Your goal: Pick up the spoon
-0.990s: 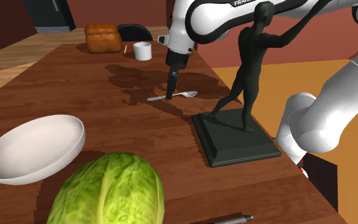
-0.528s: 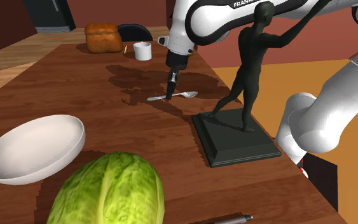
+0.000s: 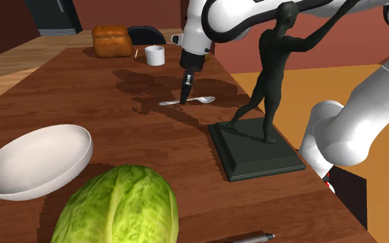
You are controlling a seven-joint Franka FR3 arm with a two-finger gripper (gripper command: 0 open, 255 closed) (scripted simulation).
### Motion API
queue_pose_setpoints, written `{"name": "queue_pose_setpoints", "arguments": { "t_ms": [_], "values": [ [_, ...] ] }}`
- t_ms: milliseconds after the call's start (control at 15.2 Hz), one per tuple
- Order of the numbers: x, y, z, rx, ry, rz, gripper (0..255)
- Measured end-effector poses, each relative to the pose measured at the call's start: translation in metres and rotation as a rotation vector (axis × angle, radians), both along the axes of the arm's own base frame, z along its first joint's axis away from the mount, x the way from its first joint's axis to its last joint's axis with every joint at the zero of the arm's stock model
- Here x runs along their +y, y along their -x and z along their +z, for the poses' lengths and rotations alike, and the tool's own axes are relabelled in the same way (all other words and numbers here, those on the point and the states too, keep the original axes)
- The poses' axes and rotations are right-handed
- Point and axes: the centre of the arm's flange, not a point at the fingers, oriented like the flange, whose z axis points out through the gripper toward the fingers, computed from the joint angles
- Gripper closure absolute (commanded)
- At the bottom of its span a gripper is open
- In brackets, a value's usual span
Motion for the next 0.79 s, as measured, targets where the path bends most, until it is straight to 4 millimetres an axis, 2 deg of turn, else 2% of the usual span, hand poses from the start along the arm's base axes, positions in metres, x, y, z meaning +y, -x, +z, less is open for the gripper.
{"name": "queue_pose_setpoints", "arguments": {
  "t_ms": [792],
  "values": [
    [0.0,0.001,0.062,0.0,0.0,0.0,255]
  ]
}}
